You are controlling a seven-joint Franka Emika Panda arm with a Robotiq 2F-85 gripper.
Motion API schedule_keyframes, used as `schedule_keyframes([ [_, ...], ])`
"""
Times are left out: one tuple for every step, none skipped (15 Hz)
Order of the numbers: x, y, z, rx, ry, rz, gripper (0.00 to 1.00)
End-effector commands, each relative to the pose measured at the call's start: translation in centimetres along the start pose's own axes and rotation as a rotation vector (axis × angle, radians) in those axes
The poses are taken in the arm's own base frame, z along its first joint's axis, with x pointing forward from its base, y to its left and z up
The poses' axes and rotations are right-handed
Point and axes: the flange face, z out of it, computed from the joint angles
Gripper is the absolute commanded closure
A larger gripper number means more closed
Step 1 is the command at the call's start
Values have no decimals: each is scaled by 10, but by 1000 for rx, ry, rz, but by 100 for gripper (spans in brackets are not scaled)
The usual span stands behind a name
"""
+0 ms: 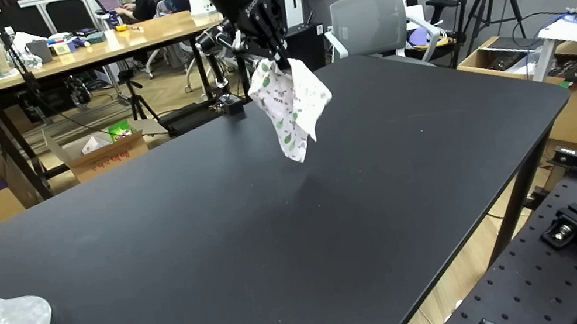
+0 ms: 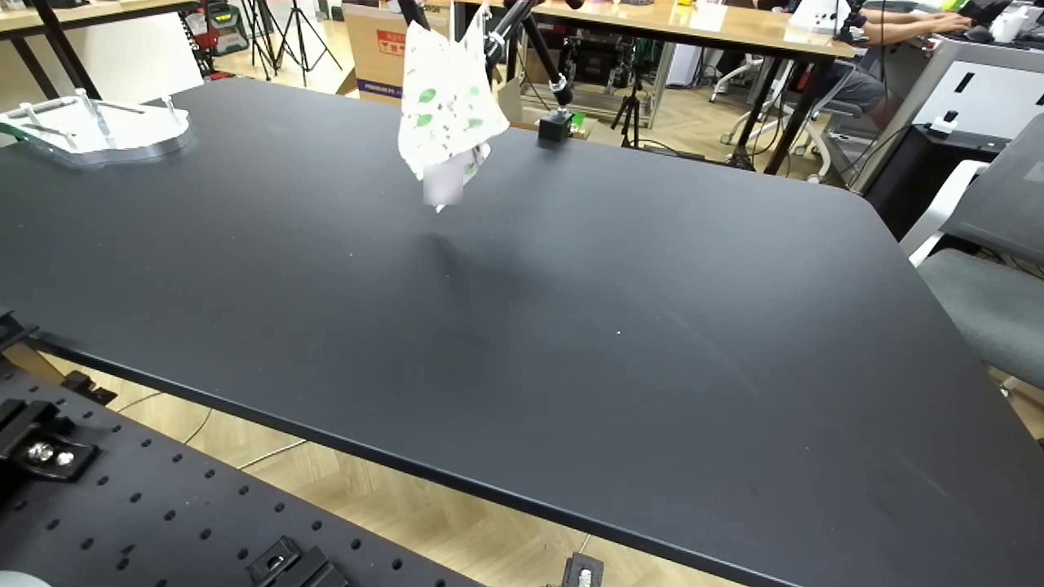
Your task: Pick up the towel hanged from the metallic object and put it on the table
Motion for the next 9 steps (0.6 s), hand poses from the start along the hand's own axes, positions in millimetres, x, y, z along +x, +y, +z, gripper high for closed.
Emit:
schedule_keyframes([
  [18, -23, 2, -25, -10, 26, 99],
  [23, -31, 4, -25, -9, 19, 99],
  [27, -37, 6, -25, -5, 20, 99],
  [31, -42, 7, -21, -2, 22, 99],
  [35, -46, 9, -20, -2, 21, 99],
  [38, -48, 10, -18, -9, 17, 73],
  [41, -50, 11, -17, -11, 13, 72],
  [42, -51, 12, -16, -13, 9, 65],
  [44, -51, 12, -13, -15, 6, 60],
])
